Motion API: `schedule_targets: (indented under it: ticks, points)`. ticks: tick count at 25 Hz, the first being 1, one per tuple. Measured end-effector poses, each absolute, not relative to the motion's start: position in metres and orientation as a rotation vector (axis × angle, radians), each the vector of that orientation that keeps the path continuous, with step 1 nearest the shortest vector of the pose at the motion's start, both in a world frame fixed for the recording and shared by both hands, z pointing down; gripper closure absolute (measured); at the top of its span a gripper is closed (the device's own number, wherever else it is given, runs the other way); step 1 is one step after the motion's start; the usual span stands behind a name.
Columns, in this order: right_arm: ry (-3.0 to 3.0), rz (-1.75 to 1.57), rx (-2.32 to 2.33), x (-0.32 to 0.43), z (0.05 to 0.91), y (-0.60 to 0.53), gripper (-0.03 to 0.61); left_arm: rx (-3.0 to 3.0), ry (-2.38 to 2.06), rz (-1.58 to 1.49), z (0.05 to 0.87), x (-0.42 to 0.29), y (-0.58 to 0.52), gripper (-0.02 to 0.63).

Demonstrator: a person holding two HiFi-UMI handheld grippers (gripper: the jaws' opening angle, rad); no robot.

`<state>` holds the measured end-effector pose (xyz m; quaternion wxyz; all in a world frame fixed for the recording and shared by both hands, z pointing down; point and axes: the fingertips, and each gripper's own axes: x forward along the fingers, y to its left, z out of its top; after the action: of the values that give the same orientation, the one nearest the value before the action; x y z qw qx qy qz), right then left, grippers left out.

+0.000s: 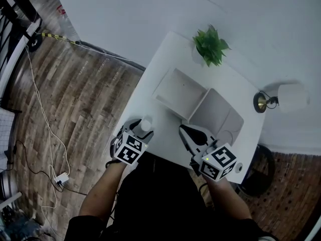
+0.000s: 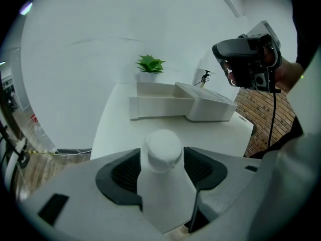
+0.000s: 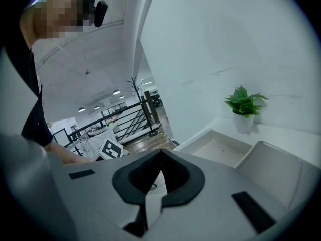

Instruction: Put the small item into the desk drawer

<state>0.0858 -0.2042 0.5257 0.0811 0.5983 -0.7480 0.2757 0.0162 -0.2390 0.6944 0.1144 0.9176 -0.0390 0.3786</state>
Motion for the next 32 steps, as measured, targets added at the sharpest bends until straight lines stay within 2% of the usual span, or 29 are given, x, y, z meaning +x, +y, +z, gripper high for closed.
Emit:
schedule_targets:
  ticks: [4, 9, 18, 32]
  points:
    - [-2.230, 0.835, 1.791, 0.084, 0.528, -0.201, 0.575, 2.713, -0.126, 1.103, 0.693, 0.016, -0.244, 0.359]
    - [-2.228, 0.845, 1.789, 0.082, 0.532, -0.201, 0.575, 2.743, -0.145, 1.081, 0.690, 0.019, -0.248, 0.425]
    - [-2.230, 0.806, 1.798, 0.080, 0.515, -0.203, 0.575, 2.746, -0.171, 1.053, 0.676, 0.009, -0.252, 0.436]
    - [-2.226, 0.720, 1.891, 0.077, 0.473, -0.175, 0.575, 2.841, -0.241, 0.938, 0.602, -0.010, -0.250, 0.436]
